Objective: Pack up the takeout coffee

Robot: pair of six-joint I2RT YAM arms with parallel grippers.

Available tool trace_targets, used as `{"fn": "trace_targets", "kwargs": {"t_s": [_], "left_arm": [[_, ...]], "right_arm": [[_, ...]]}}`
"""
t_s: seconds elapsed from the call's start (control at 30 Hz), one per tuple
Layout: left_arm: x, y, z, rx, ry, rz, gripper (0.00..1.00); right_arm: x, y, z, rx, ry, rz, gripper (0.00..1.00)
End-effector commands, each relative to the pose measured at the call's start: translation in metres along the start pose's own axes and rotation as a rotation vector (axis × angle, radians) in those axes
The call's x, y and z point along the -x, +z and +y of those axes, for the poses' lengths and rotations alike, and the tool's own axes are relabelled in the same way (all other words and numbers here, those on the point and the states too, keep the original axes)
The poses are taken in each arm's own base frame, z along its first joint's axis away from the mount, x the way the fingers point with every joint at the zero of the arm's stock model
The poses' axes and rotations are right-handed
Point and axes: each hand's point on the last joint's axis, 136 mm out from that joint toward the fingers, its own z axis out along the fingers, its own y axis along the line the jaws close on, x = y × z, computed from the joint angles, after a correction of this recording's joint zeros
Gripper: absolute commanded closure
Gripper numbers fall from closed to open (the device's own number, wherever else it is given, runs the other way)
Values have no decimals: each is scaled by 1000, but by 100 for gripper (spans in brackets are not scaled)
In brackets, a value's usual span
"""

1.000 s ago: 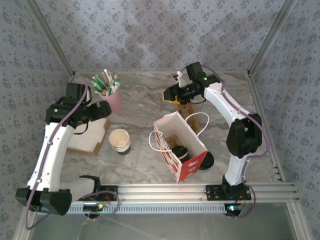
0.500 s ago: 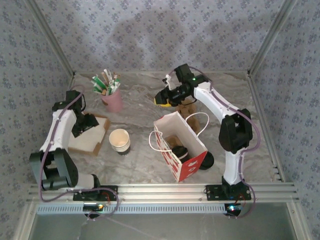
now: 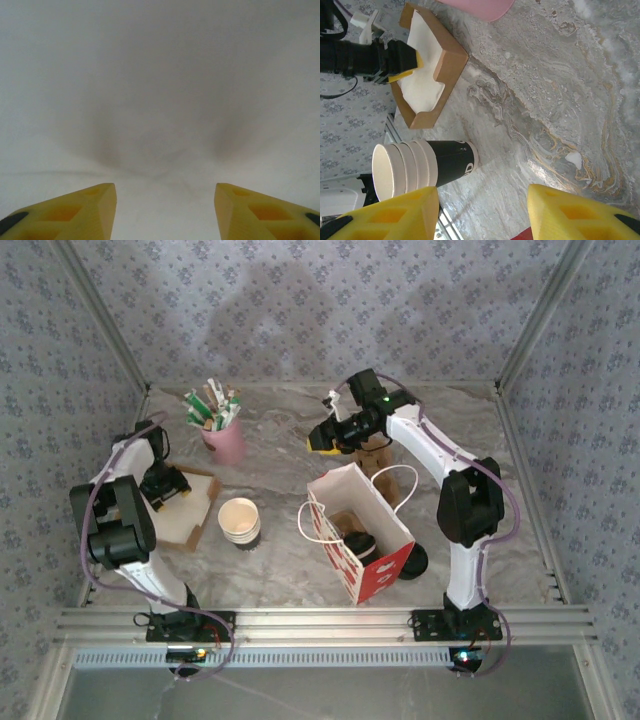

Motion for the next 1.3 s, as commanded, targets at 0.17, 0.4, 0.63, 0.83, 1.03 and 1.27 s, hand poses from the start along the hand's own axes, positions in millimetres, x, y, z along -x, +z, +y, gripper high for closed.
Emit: {"fn": "trace_targets", "kwargs": {"t_s": [0.17, 0.4, 0.63, 0.83, 1.03, 1.27], "left_arm": [[3, 22, -5, -9, -14, 39, 51], [2, 23, -5, -13, -11, 41, 74], [4, 8, -2, -3, 3, 10, 91], [0, -2, 0, -10, 7, 6, 74], [-7, -6, 4, -4, 13, 9, 56], [-12, 29, -2, 10, 16, 89, 61]], "right_arm": [[-2, -7, 6, 34, -17, 3, 49], [-3, -8, 5, 31, -14, 0, 49], [-3, -9, 6, 29, -13, -2, 49], [-3, -11, 7, 26, -16, -5, 49], [-3, -11, 6, 26, -15, -5, 49], [-4, -11, 4, 23, -13, -2, 49]]}}
